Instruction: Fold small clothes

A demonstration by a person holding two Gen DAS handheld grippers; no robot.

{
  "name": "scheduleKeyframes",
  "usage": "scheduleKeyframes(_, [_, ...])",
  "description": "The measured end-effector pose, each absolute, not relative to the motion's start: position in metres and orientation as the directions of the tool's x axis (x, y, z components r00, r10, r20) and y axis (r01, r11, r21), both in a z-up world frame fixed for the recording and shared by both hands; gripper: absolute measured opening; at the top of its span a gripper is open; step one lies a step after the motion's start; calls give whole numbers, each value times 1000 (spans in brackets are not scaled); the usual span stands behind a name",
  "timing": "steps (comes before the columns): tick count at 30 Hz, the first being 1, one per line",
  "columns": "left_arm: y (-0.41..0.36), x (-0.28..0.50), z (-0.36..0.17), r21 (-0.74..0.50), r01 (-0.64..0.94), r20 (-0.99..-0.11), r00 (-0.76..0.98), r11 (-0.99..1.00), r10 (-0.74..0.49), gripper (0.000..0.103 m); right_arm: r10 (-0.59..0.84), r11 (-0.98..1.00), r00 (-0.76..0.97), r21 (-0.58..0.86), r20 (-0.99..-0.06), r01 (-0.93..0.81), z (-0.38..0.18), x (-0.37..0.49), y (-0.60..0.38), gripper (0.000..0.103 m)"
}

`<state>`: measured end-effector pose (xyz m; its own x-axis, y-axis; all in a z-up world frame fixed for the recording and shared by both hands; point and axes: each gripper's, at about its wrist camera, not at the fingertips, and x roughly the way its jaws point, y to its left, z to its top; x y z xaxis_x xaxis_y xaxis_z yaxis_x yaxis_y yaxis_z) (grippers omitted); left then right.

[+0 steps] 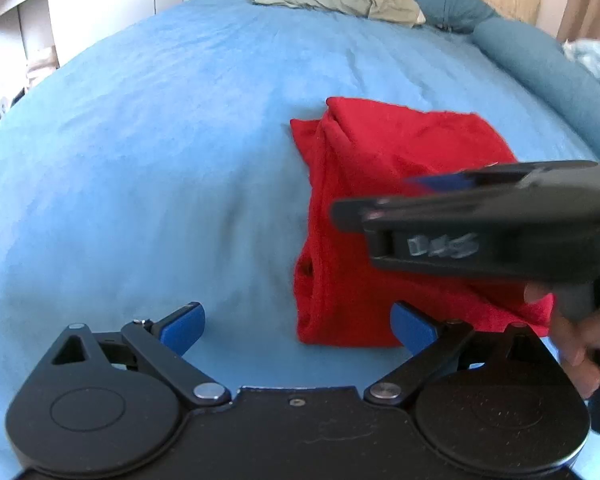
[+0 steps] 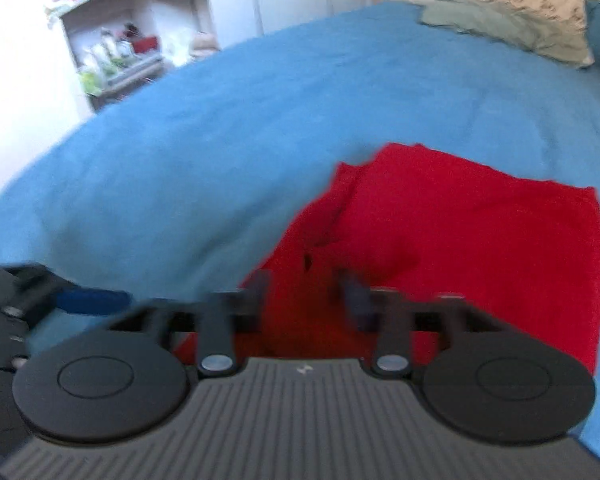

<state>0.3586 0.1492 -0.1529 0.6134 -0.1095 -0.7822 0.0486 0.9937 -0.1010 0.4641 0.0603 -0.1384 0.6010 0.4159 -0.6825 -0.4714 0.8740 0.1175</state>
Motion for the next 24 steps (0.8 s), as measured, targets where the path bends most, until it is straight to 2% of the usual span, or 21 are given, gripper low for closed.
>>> scheduleKeyframes(3, [150,353,-143,-138,65,-763,629,988,-149,101,467,862,645,148,-605,-485,-102,455,36,85])
scheduleKeyframes(4, [150,349,-138,-150,77,-751,639,986,-164,101,466,867,667,151,-581,-474,-88,452,25,88])
scheduleKeyframes(5, [150,346,-133,-158,88,-742,647,983,-177,101,457,877,699,150,-550,-456,-73,445,8,98])
scheduleKeyframes(6, [150,343,-127,-163,102,-731,655,981,-190,101,442,888,730,140,-521,-438,-63,437,-8,103])
scheduleKeyframes(8, [150,338,-118,-166,113,-712,674,980,-199,101,373,919,794,71,-479,-389,-52,411,-37,103])
scheduleKeyframes(10, [147,338,-113,-168,107,-696,691,980,-195,101,313,935,811,9,-494,-355,-60,387,-59,103])
scheduleKeyframes(13, [138,345,-114,-158,96,-696,695,983,-179,101,251,953,798,-4,-547,-302,-96,356,-78,103])
scheduleKeyframes(19, [125,365,-121,-177,69,-696,696,982,-174,101,165,983,771,44,-615,-176,-168,328,-81,103])
scheduleKeyframes(24, [122,376,-127,-206,40,-701,691,978,-176,101,116,993,788,66,-604,-96,-191,335,-77,103])
